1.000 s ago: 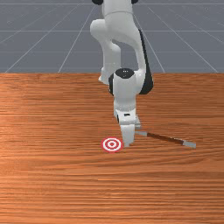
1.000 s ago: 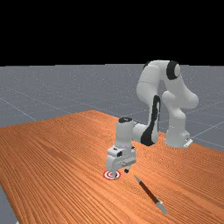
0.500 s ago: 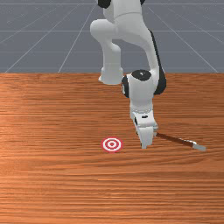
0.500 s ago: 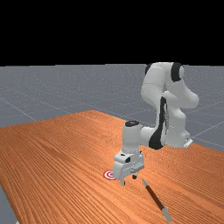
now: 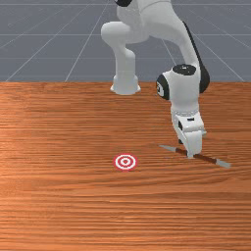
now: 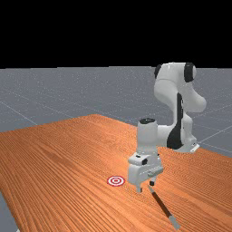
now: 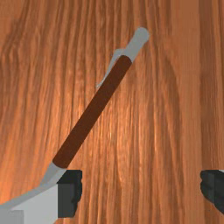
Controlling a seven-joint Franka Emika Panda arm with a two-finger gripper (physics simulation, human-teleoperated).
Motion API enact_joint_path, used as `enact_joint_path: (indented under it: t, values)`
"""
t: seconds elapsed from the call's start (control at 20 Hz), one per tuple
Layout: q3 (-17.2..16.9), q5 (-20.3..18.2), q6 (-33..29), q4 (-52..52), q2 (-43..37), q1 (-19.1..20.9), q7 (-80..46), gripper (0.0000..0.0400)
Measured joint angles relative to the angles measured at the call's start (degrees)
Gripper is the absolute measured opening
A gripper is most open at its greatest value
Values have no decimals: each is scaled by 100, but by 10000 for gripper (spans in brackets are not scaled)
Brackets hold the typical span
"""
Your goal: Pick up the pen and put it to the marker
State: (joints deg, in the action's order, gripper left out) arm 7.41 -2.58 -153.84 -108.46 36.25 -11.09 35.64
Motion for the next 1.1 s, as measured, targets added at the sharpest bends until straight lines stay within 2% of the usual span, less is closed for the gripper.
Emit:
enact_joint_path:
  t: [0.05, 0.1, 0.15, 0.25, 0.3, 0.35, 0.45, 0.5, 0.55, 0.6, 0.75, 0.8, 0.85, 0.9, 0.95, 1.0, 1.05, 1.1]
  values:
    - [-44, 50, 36, 80, 38, -133, -135, 400]
    - [-462, 417, -205, 45, 29, -588, -623, 400]
    - [-464, 434, -206, 85, 54, -657, -684, 400]
    - [-277, 276, 615, 563, 233, -599, -616, 400]
    - [-307, 314, 469, 515, 220, -665, -686, 400]
    - [-186, 405, 473, 773, 380, -571, -226, 400]
    - [-147, 423, 925, 1706, 877, -497, 37, 400]
    - [-154, 397, 873, 1622, 835, -437, 33, 400]
    - [-346, 342, 710, 1358, 691, -562, -525, 400]
    - [-649, 291, 390, 689, 332, -860, -1398, 400]
    - [-705, 340, -390, -1009, -584, -1199, -1825, 400]
    - [-502, 358, -460, -1148, -656, -1062, -1386, 400]
    - [-290, 275, -196, -944, -506, -882, -1010, 400]
    - [-253, 251, -190, -776, -261, -853, -969, 400]
    - [169, 110, -1099, -967, 1, -448, -650, 400]
    - [270, 146, -1323, -854, 328, -342, -592, 400]
    - [107, 243, -1402, -717, 434, -455, -688, 400]
    - [-241, 317, -948, -446, 487, -789, -919, 400]
